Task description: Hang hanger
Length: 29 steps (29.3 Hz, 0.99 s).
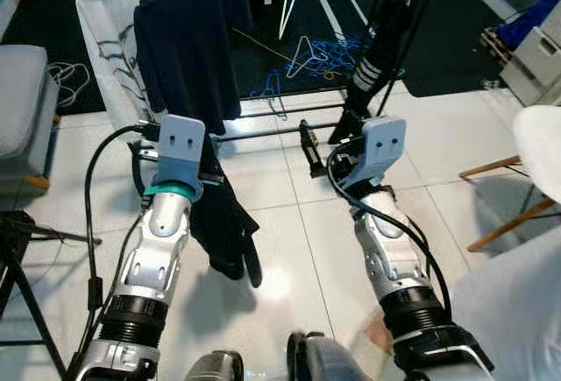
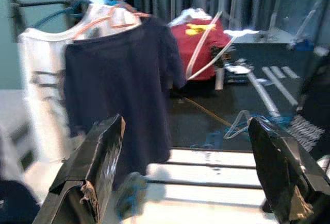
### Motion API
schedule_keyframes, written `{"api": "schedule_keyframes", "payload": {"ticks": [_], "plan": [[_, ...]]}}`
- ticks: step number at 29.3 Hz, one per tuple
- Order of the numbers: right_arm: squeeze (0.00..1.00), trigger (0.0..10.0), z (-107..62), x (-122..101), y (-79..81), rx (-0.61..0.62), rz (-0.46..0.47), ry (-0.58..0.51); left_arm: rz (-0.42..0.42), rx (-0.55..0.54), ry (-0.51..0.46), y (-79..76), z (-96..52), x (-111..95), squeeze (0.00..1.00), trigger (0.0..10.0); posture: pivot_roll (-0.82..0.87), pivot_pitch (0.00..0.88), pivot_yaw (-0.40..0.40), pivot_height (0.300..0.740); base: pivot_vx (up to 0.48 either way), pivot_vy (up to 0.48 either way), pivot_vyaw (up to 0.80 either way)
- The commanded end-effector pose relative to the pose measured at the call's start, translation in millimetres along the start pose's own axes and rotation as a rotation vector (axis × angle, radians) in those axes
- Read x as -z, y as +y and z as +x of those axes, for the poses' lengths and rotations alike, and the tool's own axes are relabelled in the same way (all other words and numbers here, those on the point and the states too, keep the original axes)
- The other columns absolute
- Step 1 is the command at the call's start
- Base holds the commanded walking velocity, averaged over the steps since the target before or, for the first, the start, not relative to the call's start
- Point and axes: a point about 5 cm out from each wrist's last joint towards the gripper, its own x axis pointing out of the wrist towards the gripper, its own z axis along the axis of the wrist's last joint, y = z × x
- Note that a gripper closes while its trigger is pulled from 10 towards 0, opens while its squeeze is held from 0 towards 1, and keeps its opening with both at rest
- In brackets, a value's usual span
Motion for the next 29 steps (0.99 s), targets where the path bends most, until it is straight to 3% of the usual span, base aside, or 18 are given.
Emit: {"api": "schedule_keyframes", "payload": {"ticks": [1, 18, 29], "plan": [[0.00, 10.0, -1.1, 2.1, 1.9, -0.001, 0.009, 0.004, 0.015, -0.011, -0.008, 5.2, -1.1, -0.1, 0.00, 10.0, -0.05, 0.066, 0.032, 0.740, 0.446, 0.000, 0.00], [0.00, 10.0, -1.5, 3.4, 2.6, -0.008, 0.007, 0.010, 0.013, -0.004, -0.006, 3.4, -1.1, 0.1, 0.00, 10.0, -0.05, 0.063, 0.031, 0.740, 0.464, 0.000, 0.00], [0.00, 10.0, -1.4, 3.8, 3.3, -0.012, 0.006, 0.011, 0.013, -0.005, 0.001, 3.4, -1.8, 1.5, 0.00, 10.0, -0.06, 0.061, 0.032, 0.740, 0.304, 0.000, 0.00]]}}
